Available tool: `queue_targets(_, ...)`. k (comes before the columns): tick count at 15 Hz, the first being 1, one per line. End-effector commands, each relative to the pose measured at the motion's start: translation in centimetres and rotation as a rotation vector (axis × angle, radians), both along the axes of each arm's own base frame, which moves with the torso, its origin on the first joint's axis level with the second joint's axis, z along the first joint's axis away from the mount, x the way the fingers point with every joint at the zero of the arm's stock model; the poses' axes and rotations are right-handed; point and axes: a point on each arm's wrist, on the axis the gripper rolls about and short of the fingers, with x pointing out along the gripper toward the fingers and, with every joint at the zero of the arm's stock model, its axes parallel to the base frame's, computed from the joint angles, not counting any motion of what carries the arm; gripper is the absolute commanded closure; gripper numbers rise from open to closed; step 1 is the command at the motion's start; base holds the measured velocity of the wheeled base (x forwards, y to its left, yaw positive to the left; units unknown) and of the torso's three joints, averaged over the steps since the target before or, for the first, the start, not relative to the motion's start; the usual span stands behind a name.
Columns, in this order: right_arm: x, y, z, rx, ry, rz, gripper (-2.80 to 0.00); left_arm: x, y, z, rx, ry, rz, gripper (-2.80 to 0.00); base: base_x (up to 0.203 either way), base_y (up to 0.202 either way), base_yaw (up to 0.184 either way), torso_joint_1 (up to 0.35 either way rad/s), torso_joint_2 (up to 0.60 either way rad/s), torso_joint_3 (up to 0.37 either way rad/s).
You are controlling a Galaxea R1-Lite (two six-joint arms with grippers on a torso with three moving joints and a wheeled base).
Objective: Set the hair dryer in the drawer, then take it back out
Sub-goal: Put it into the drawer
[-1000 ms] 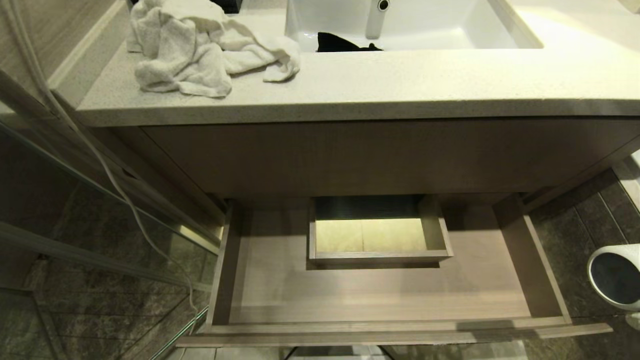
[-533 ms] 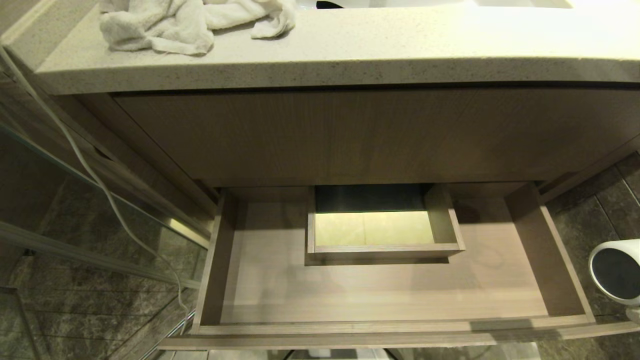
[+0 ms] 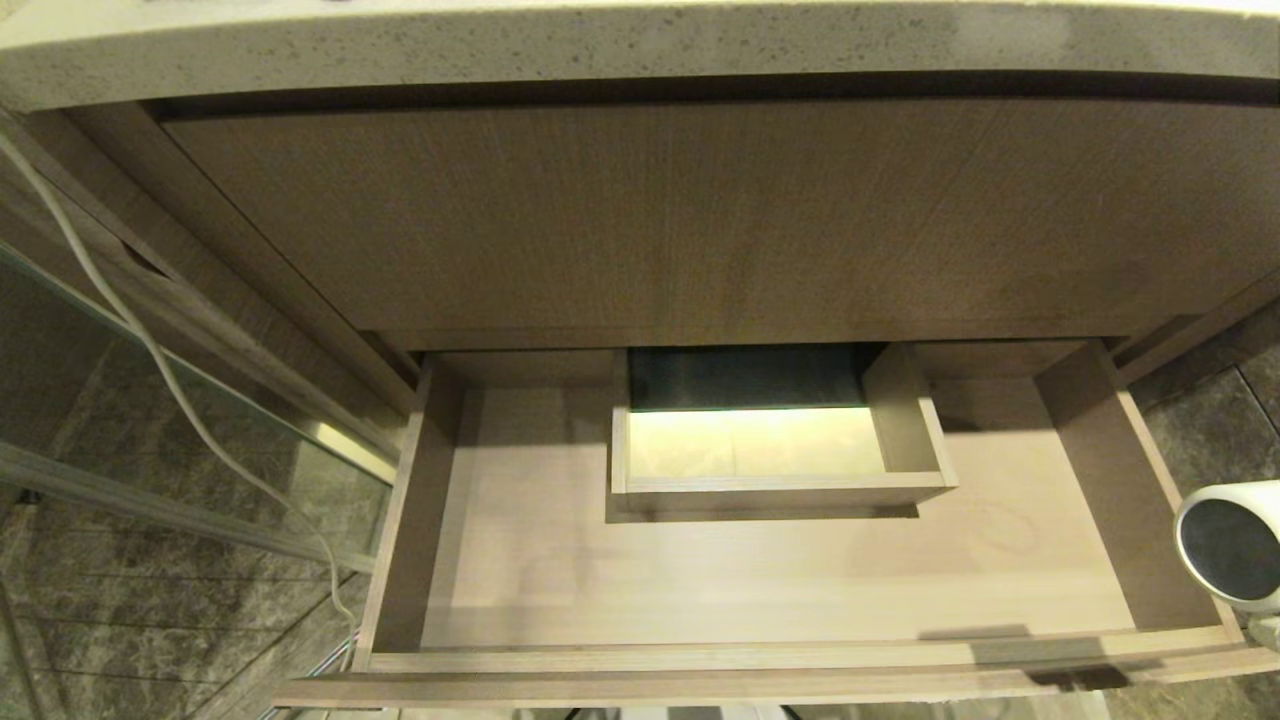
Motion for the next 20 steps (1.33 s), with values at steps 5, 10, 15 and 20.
queue_targets(5,2.7,-1.5,-1.0,0.012,0.176,-0.081,0.0,0.0,0.0,0.0,0.0,0.0,0.0,0.0,0.0,0.0,0.0,-0.017,0.03,0.015)
queue_targets(10,8.5,-4.0,-1.1,0.15,0.295,-0.175,0.0,0.0,0.0,0.0,0.0,0.001,0.0,0.0,0.0,0.0,0.0,0.0,0.0,0.0)
queue_targets(15,16.9,-6.8,-3.0,0.2,0.396,-0.17,0.0,0.0,0.0,0.0,0.0,0.0,0.0,0.0,0.0,0.0,0.0,0.0,0.0,0.0)
queue_targets(20,26.4,-9.4,-5.9,0.233,0.411,-0.184,0.0,0.0,0.0,0.0,0.0,0.0,0.0,0.0,0.0,0.0,0.0,0.0,0.0,0.0)
